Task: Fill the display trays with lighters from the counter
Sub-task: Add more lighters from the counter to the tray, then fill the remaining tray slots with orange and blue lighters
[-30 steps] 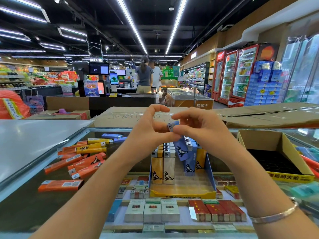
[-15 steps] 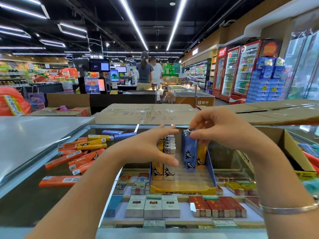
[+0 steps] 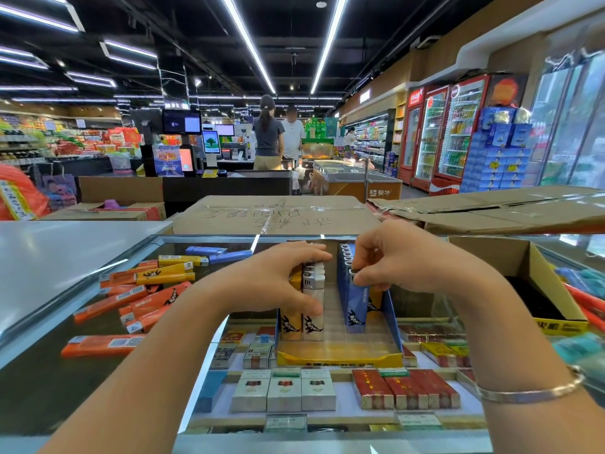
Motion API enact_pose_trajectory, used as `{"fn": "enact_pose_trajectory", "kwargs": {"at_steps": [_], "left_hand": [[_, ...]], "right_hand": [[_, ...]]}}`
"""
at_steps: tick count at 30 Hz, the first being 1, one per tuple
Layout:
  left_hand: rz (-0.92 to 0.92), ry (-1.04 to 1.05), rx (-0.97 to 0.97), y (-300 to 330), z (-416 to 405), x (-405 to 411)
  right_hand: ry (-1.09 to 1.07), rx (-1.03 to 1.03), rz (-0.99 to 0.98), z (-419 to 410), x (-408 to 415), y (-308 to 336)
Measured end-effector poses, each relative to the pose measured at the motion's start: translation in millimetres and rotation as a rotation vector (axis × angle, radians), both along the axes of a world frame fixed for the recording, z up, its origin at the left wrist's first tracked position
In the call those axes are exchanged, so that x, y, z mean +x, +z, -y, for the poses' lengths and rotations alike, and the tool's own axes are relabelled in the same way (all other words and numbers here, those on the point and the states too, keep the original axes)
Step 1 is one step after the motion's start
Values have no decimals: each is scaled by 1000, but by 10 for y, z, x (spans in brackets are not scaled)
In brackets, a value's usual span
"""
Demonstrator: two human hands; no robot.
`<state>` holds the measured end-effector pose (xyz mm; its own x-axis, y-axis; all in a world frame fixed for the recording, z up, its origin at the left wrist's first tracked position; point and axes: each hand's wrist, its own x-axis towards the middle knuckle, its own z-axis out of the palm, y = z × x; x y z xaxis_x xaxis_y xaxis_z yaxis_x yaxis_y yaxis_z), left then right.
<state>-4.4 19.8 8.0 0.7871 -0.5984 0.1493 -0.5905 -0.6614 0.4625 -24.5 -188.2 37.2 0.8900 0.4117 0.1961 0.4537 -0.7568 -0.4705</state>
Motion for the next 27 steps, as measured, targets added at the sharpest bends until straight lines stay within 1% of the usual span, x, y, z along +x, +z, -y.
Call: {"fn": "enact_pose_trajectory", "kwargs": {"at_steps": [4, 6, 8, 10, 13, 16, 18, 21, 25, 27], "left_hand": [[-15, -7, -14, -5, -18, 5], [-34, -11, -32, -4, -28, 9], [-33, -1, -64, 3, -20, -1], [15, 34, -114, 16, -6, -3], [158, 124, -173, 42, -15, 21], [291, 237, -149, 57, -91, 32], [306, 303, -137, 43, -181, 11], [239, 392, -42, -4, -399, -60], [52, 514, 154, -90, -787, -238], [-47, 564, 195, -143, -960, -341]], "right_hand": [[-10, -123, 98, 17, 44, -16], [16, -93, 116, 40, 63, -24], [29, -11, 141, 45, 92, -39], [-15, 9, 159, 39, 145, -73], [-88, -85, 120, 3, 222, -151], [-41, -43, 41, -46, 259, -217], [-13, -39, 33, -87, 276, -247], [-39, -55, 67, -135, 312, -278], [-66, -47, 86, -176, 346, -301], [-82, -49, 91, -168, 364, -311]]}}
